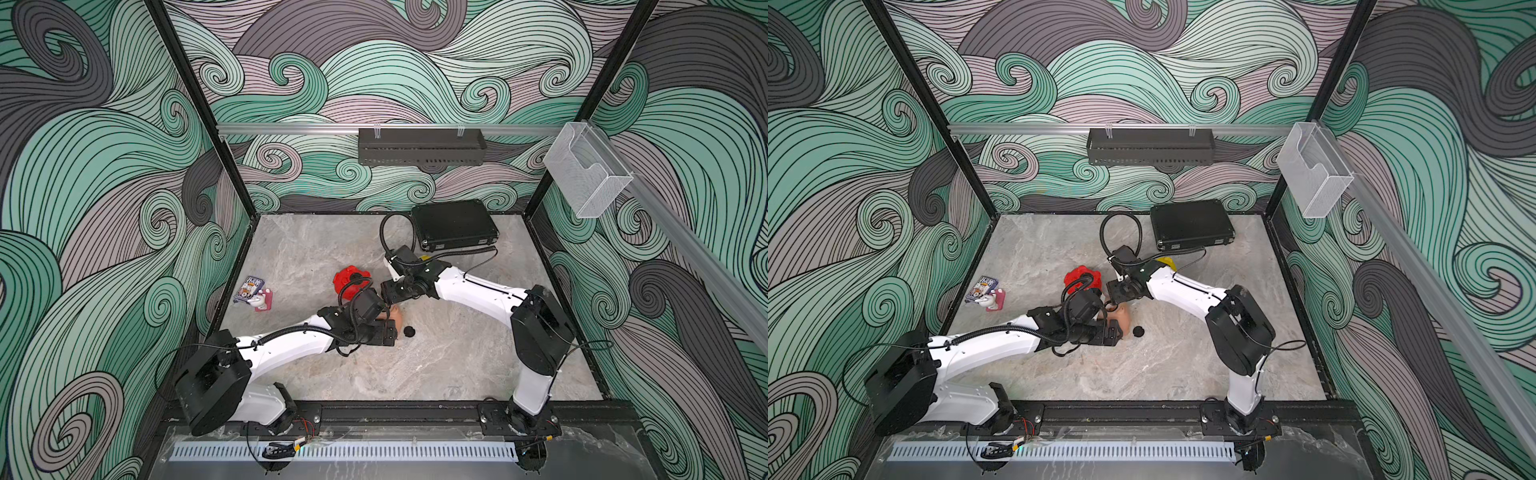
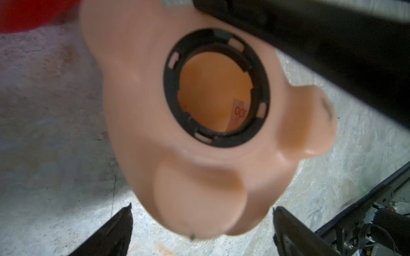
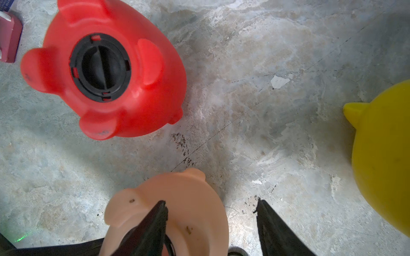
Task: Close piggy banks
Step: Adjust the piggy bank at the center of the board.
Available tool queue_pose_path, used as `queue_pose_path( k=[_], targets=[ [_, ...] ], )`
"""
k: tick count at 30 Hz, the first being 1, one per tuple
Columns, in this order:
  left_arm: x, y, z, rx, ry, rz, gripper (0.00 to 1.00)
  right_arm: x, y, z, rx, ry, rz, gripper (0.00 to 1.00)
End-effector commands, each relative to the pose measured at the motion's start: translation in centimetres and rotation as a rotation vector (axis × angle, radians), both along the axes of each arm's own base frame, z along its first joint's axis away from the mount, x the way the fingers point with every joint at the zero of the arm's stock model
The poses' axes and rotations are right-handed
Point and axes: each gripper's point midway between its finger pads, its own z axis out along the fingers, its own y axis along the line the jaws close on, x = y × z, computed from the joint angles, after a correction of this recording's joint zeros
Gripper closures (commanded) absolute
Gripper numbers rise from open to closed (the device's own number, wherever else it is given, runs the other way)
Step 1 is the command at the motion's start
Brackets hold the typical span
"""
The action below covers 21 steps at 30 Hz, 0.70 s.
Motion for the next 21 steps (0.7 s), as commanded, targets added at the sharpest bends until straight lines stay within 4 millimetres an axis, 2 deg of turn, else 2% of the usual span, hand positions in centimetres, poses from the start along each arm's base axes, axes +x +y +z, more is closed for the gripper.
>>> queue_pose_path(
  k=[1,8,21],
  targets=[
    [0.5,-0.1,0.5,0.025,-0.024,0.006,0.05,0.3,-1.3,-0.6,-0.067,0.003,-0.012,0.35],
    [0.0,0.8,-0.2,0.042,-0.014,0.022,0.08,0.0,-2.5,-0.7,-0.102,0.002,-0.027,0.37],
    [-0.3,2.8,-0.2,0.099,-0.027,0.061,0.09,-1.2,-3.6,0.4,-0.074,0.012,-0.037,0.38]
  ],
)
